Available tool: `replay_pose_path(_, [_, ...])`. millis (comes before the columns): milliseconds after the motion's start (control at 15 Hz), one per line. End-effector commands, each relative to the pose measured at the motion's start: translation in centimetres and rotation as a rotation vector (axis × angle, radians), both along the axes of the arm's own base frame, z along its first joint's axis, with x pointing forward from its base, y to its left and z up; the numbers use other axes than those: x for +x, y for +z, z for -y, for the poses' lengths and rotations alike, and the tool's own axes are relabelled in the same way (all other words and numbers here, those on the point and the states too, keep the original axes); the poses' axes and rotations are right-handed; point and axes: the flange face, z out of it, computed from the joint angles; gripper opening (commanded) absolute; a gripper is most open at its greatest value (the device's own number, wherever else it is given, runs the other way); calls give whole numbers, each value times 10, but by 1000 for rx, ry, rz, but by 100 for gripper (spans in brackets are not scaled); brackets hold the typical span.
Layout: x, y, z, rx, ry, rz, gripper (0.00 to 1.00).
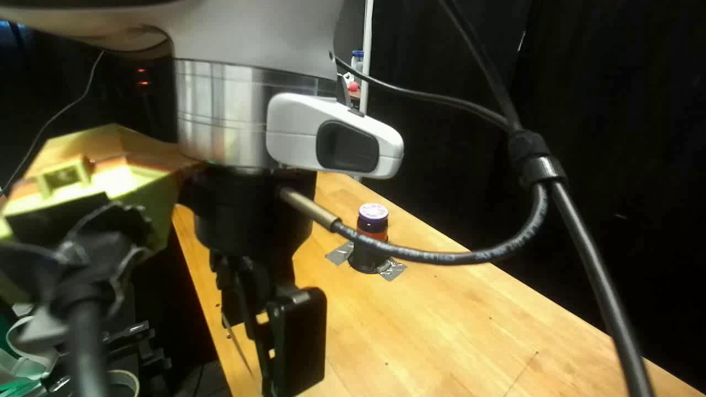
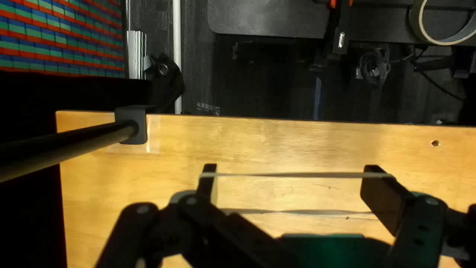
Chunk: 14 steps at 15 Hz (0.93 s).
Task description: Wrap the bottom of the brown cap with an elastic band
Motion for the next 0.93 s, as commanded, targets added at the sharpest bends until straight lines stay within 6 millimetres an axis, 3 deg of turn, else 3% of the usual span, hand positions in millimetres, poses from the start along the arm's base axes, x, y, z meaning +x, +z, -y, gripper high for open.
replay_pose_path(0, [0, 1, 0, 0, 0, -1, 100])
replay_pose_path(267, [0, 1, 0, 0, 0, -1, 100])
replay_pose_path(333, [10, 0, -7, 12, 20, 8, 100])
replay_pose_path(867, [136, -22, -152, 106, 109, -53, 100])
